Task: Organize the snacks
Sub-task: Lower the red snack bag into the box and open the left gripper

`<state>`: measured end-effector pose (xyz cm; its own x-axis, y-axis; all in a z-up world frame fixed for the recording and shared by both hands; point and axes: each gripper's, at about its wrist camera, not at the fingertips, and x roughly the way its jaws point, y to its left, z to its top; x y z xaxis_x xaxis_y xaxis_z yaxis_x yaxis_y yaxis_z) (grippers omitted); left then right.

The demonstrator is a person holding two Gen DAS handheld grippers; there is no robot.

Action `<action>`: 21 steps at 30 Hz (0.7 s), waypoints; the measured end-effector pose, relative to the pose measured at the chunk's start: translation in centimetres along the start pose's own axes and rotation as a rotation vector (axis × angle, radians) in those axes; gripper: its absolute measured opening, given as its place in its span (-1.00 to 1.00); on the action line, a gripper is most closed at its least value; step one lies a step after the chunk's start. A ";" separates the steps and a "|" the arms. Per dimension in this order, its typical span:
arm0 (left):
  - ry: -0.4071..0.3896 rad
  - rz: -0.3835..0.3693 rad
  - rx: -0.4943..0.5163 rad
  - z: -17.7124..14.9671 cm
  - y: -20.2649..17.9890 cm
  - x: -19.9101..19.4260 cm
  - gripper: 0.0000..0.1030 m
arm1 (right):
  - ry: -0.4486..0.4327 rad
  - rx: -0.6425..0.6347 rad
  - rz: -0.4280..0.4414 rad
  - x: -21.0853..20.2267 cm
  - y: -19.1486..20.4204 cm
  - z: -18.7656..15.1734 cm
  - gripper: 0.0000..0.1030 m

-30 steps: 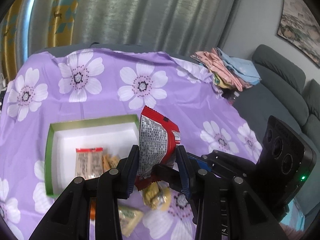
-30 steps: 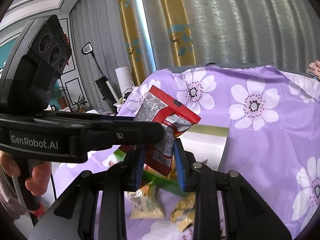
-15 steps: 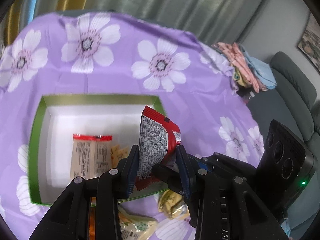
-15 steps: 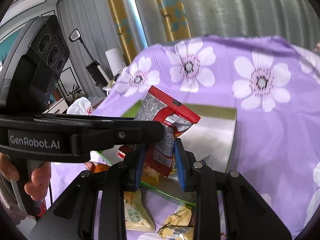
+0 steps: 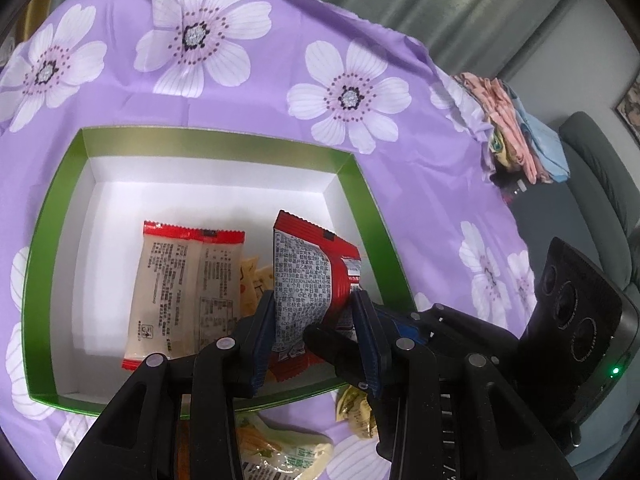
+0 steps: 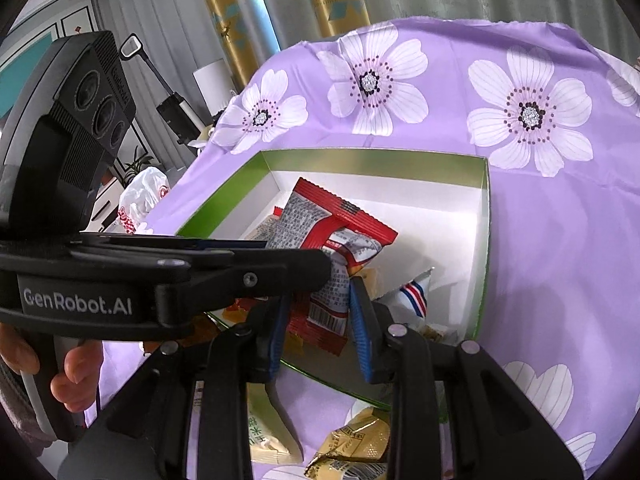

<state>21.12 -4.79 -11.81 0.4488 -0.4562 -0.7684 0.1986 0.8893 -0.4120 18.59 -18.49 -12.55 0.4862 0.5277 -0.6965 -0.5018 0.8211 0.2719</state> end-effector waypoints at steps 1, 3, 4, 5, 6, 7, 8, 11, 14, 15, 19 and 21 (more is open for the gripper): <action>0.004 0.003 0.001 -0.1 0.0 0.2 -0.28 | 0.003 0.000 -0.002 0.1 0.0 0.0 -0.37; 0.009 0.010 0.000 -0.1 0.1 0.3 -0.27 | 0.013 0.005 -0.004 0.2 0.0 -0.1 -0.36; 0.011 0.013 -0.004 -0.1 0.1 0.4 -0.27 | 0.015 0.006 -0.005 0.3 -0.1 -0.2 -0.36; 0.012 0.016 -0.006 -0.1 0.2 0.4 -0.27 | 0.017 0.008 -0.005 0.3 -0.1 -0.2 -0.36; 0.012 0.022 -0.007 -0.1 0.1 0.5 -0.28 | 0.020 0.009 -0.007 0.3 -0.1 -0.2 -0.35; 0.012 0.035 -0.007 -0.1 0.1 0.5 -0.27 | 0.021 0.007 -0.011 0.3 0.0 -0.2 -0.35; 0.013 0.044 -0.007 0.0 0.1 0.5 -0.27 | 0.022 0.004 -0.018 0.3 0.0 -0.1 -0.34; 0.016 0.092 0.005 -0.1 -0.1 0.6 -0.27 | 0.032 0.001 -0.028 0.4 0.2 -0.1 -0.27; 0.008 0.129 0.021 -0.4 -0.3 0.3 -0.17 | 0.031 -0.003 -0.038 0.1 0.4 -0.3 -0.15; 0.003 0.136 0.026 -0.5 -0.4 0.1 -0.01 | 0.027 -0.003 -0.040 -0.1 0.4 -0.4 -0.11; -0.049 0.175 0.058 -0.9 -1.3 -1.6 0.53 | 0.010 -0.006 -0.063 -1.2 0.7 -0.6 0.06; -0.068 0.201 0.078 -1.2 -1.7 -2.5 0.54 | -0.001 -0.016 -0.073 -2.0 1.1 -0.8 0.12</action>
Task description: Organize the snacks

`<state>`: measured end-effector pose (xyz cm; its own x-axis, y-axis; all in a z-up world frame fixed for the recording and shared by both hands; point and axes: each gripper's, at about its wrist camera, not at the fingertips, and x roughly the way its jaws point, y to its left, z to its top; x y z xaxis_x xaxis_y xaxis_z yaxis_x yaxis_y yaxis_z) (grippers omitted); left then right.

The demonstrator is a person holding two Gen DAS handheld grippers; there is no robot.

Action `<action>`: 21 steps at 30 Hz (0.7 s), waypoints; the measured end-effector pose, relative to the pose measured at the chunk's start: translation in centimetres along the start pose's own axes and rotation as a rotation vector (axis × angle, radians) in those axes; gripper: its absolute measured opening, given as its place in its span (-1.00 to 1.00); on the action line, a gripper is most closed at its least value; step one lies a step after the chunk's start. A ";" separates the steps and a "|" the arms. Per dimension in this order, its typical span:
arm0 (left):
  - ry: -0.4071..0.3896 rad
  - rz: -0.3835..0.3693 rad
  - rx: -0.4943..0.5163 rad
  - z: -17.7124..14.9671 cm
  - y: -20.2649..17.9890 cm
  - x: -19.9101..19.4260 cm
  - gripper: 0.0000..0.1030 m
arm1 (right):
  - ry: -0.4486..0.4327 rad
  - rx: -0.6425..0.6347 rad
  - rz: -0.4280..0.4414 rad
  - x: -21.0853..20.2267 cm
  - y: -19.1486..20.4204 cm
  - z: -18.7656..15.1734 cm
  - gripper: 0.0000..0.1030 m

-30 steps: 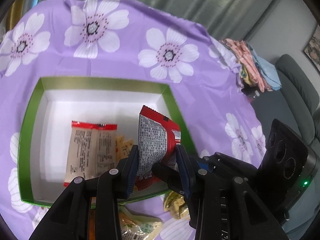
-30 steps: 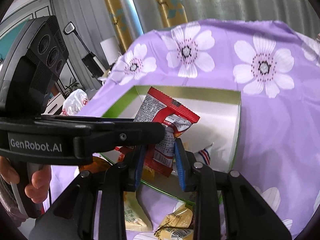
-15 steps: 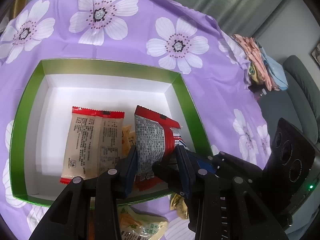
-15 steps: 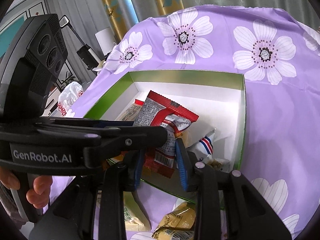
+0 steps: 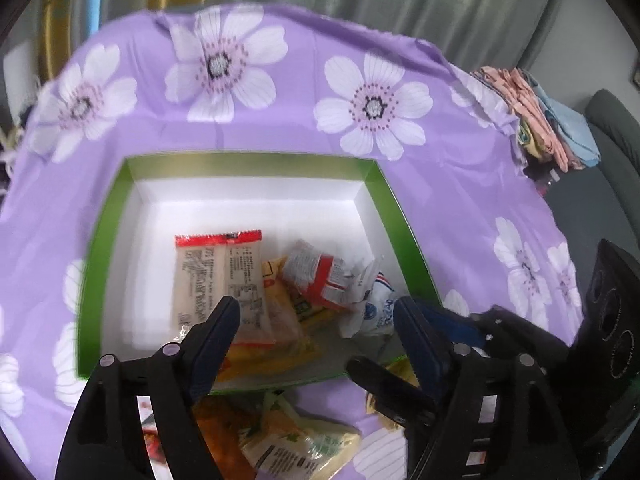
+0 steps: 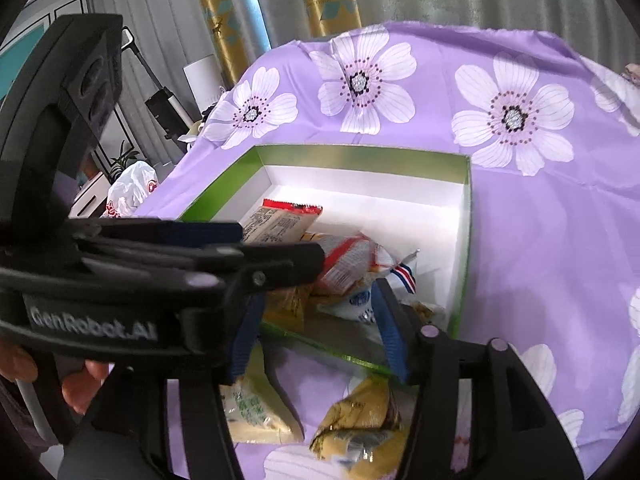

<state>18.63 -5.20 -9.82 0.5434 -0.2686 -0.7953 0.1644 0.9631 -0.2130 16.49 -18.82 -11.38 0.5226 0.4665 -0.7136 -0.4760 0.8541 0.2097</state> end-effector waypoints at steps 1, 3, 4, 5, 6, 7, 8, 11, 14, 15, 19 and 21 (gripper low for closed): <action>-0.016 0.016 0.010 -0.3 -0.1 -0.7 0.54 | -0.008 -0.004 -0.007 -0.6 0.2 -0.2 0.19; -0.044 0.044 0.030 -0.8 -0.5 -1.9 0.54 | -0.025 -0.009 -0.014 -1.7 0.6 -0.7 0.26; -0.061 0.068 0.042 -1.2 -0.7 -2.6 0.54 | -0.033 -0.008 -0.015 -2.2 0.7 -0.9 0.33; -0.074 0.081 0.051 -1.6 -0.9 -3.2 0.55 | -0.043 -0.005 -0.014 -2.8 0.9 -1.2 0.42; -0.084 0.087 0.060 -2.0 -1.0 -3.7 0.61 | -0.053 0.001 -0.012 -3.5 1.1 -1.5 0.46; -0.096 0.090 0.069 -2.5 -1.2 -4.3 0.68 | -0.062 0.005 -0.009 -4.1 1.3 -1.7 0.51; -0.109 0.096 0.075 -3.0 -1.2 -5.0 0.82 | -0.072 0.006 -0.005 -4.7 1.5 -2.0 0.54; -0.147 0.129 0.092 -4.6 -1.5 -6.9 0.85 | -0.097 0.003 0.005 -6.7 2.4 -2.9 0.65; -0.166 0.157 0.091 -5.7 -1.8 -8.4 0.85 | -0.116 -0.010 0.007 -8.3 3.4 -3.7 0.77; -0.178 0.170 0.091 -6.1 -2.0 -9.0 0.85 | -0.123 -0.011 0.003 -8.9 3.7 -4.0 0.79; -0.226 0.232 0.092 -7.8 -2.7 -11.5 0.86 | -0.144 -0.007 0.016 -10.9 4.7 -4.8 0.85; -0.250 0.255 0.089 -8.4 -2.9 -12.6 0.87 | -0.154 -0.018 0.017 -11.8 5.4 -5.2 0.86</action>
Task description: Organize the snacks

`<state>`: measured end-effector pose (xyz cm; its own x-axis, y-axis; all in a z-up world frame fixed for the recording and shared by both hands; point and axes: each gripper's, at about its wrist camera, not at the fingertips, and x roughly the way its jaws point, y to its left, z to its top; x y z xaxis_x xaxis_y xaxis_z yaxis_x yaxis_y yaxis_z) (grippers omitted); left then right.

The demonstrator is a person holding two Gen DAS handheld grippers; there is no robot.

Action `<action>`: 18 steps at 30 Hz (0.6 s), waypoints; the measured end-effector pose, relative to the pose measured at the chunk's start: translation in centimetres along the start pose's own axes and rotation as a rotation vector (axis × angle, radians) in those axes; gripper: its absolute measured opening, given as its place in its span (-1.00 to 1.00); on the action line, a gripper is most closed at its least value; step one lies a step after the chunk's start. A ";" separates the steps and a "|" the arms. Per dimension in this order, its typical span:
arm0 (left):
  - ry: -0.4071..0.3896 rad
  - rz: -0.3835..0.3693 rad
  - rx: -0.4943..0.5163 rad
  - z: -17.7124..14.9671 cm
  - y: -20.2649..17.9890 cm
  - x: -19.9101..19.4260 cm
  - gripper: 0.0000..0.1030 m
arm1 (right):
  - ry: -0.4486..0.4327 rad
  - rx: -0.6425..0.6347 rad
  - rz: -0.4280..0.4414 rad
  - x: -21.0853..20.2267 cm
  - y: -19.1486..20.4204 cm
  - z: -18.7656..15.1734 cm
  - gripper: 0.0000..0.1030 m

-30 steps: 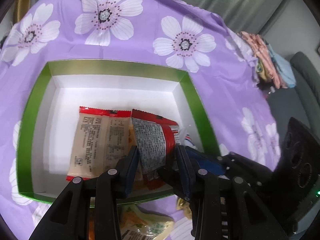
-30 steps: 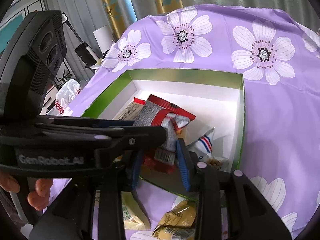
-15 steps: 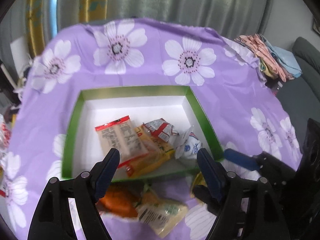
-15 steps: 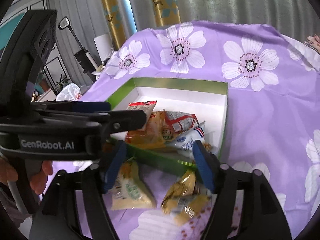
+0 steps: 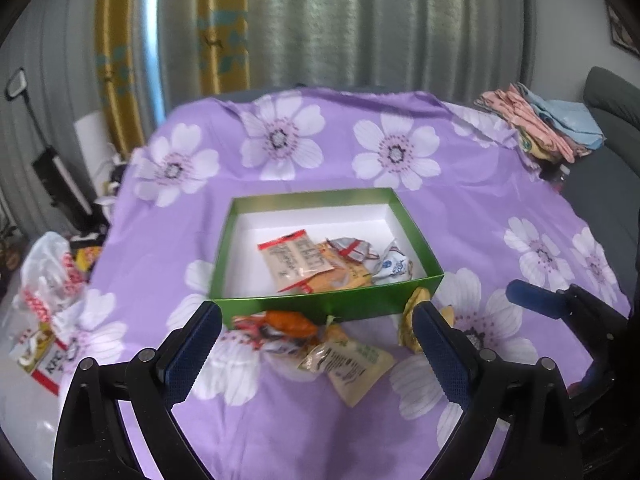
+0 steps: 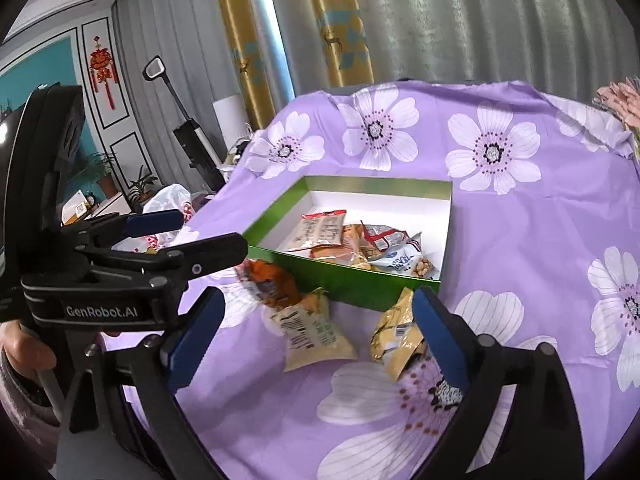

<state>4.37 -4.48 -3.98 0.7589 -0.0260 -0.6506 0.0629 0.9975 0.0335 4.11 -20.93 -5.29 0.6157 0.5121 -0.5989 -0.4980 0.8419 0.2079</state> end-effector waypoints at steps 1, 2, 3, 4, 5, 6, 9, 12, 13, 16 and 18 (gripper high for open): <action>-0.018 0.018 0.002 -0.2 0.0 -0.9 0.87 | -0.005 -0.008 0.002 -0.4 0.4 -0.1 0.86; -0.034 0.030 0.007 -0.3 0.0 -1.6 0.87 | -0.013 -0.014 0.005 -0.9 0.8 -0.1 0.86; -0.048 0.038 0.011 -0.5 -0.1 -2.3 0.87 | -0.017 -0.017 0.010 -1.2 1.1 -0.1 0.87; -0.058 0.044 0.011 -0.7 -0.1 -2.9 0.87 | -0.021 -0.021 0.014 -1.5 1.3 -0.1 0.87; -0.065 0.047 0.010 -0.8 -0.1 -3.5 0.87 | -0.027 -0.028 0.016 -1.9 1.7 -0.2 0.87; -0.072 0.043 0.006 -0.9 -0.1 -4.0 0.87 | -0.031 -0.032 0.015 -2.2 1.9 -0.2 0.87; -0.090 0.041 -0.004 -1.0 -0.1 -5.5 0.87 | -0.044 -0.046 0.016 -3.2 2.7 -0.2 0.87; -0.090 0.067 -0.004 -1.2 -0.2 -6.3 0.87 | -0.050 -0.047 0.023 -3.8 3.1 -0.2 0.88; -0.090 0.077 -0.005 -1.3 -0.2 -6.4 0.87 | -0.051 -0.047 0.023 -3.9 3.3 -0.3 0.88; -0.090 0.086 -0.012 -1.7 -0.1 -7.0 0.87 | -0.055 -0.050 0.020 -4.6 3.7 -0.3 0.88; -0.092 0.084 -0.015 -1.9 0.0 -7.3 0.87 | -0.058 -0.054 0.019 -5.0 3.9 -0.4 0.88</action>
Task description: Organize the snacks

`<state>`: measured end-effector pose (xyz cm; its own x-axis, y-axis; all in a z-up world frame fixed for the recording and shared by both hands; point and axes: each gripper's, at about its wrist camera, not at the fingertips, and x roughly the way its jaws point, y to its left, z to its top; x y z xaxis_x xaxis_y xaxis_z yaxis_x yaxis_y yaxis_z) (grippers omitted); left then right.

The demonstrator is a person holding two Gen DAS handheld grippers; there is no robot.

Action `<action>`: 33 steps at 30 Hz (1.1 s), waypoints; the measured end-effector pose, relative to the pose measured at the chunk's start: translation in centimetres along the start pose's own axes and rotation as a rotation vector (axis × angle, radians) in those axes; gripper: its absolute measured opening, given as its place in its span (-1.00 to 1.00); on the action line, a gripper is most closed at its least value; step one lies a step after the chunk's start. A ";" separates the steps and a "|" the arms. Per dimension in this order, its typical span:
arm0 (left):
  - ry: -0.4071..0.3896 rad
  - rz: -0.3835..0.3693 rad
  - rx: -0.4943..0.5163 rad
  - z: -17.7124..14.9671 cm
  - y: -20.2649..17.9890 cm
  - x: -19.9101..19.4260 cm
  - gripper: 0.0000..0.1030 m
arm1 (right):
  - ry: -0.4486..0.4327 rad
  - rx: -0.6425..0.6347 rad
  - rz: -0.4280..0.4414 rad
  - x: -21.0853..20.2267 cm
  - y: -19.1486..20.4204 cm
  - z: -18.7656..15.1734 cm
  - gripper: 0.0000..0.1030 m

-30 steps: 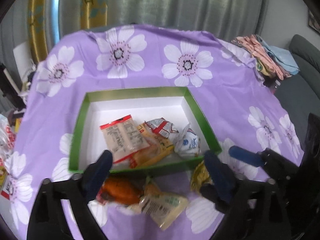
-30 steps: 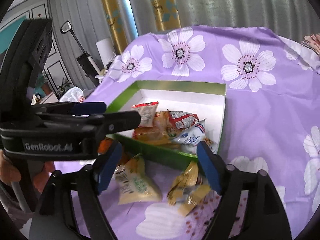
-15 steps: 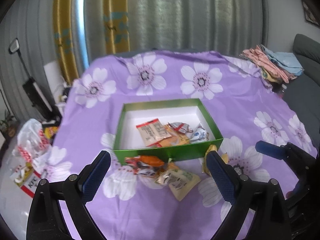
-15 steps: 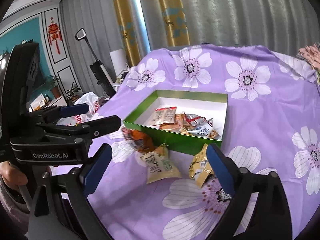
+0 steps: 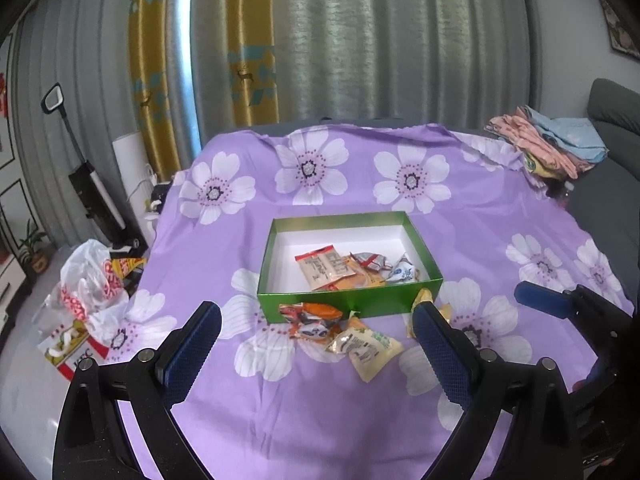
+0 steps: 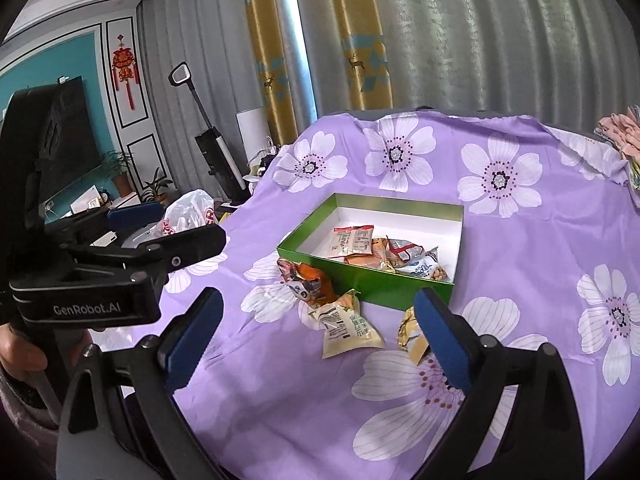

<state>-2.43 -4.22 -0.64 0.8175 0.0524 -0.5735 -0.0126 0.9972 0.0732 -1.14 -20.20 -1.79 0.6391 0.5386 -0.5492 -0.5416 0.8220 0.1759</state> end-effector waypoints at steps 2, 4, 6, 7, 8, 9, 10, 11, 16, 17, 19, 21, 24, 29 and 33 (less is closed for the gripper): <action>-0.004 0.002 0.001 -0.1 0.0 -0.3 0.87 | 0.001 -0.003 0.000 -0.3 0.3 -0.1 0.88; -0.004 0.001 0.001 -0.2 0.0 -0.5 0.87 | 0.004 0.000 0.003 -0.4 0.4 -0.1 0.88; -0.001 0.003 0.003 -0.2 -0.1 -0.5 0.87 | 0.002 -0.001 0.003 -0.5 0.5 -0.1 0.88; 0.001 0.003 0.003 -0.3 -0.1 -0.6 0.87 | 0.002 -0.002 0.004 -0.4 0.5 -0.1 0.88; 0.003 0.001 0.003 -0.3 -0.1 -0.7 0.87 | 0.001 -0.005 0.004 -0.4 0.6 -0.1 0.88; 0.006 0.000 0.001 -0.4 -0.1 -0.8 0.87 | 0.002 -0.007 0.004 -0.4 0.7 -0.1 0.88; 0.009 -0.002 -0.001 -0.5 -0.1 -0.8 0.87 | 0.002 -0.009 0.004 -0.4 0.8 -0.1 0.88; 0.014 -0.003 -0.005 -0.5 0.0 -0.8 0.87 | 0.002 -0.011 0.004 -0.4 0.9 -0.1 0.88; 0.050 -0.001 -0.018 -1.0 0.4 0.2 0.87 | 0.016 -0.014 0.008 -0.1 1.2 -0.4 0.89; 0.056 -0.001 -0.019 -1.1 0.5 0.4 0.87 | 0.021 -0.016 0.006 0.1 1.2 -0.5 0.88; 0.070 -0.001 -0.022 -1.4 0.6 0.9 0.87 | 0.035 -0.015 0.004 0.4 1.2 -0.8 0.88; 0.086 0.000 -0.026 -1.7 0.6 1.4 0.87 | 0.045 -0.012 0.005 0.7 1.0 -1.0 0.88; 0.112 0.000 -0.028 -2.0 0.7 2.3 0.87 | 0.060 -0.007 0.001 1.2 0.8 -1.3 0.88; 0.145 -0.006 -0.037 -2.7 0.9 3.6 0.87 | 0.075 -0.009 -0.003 2.1 0.5 -1.7 0.88; 0.200 -0.036 -0.072 -3.7 2.1 5.5 0.87 | 0.105 0.000 -0.013 3.1 0.0 -2.3 0.88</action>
<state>-0.11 -1.67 -6.64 0.6878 0.0187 -0.7257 -0.0319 0.9995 -0.0045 -0.35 -18.97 -5.35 0.5854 0.5052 -0.6341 -0.5334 0.8290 0.1680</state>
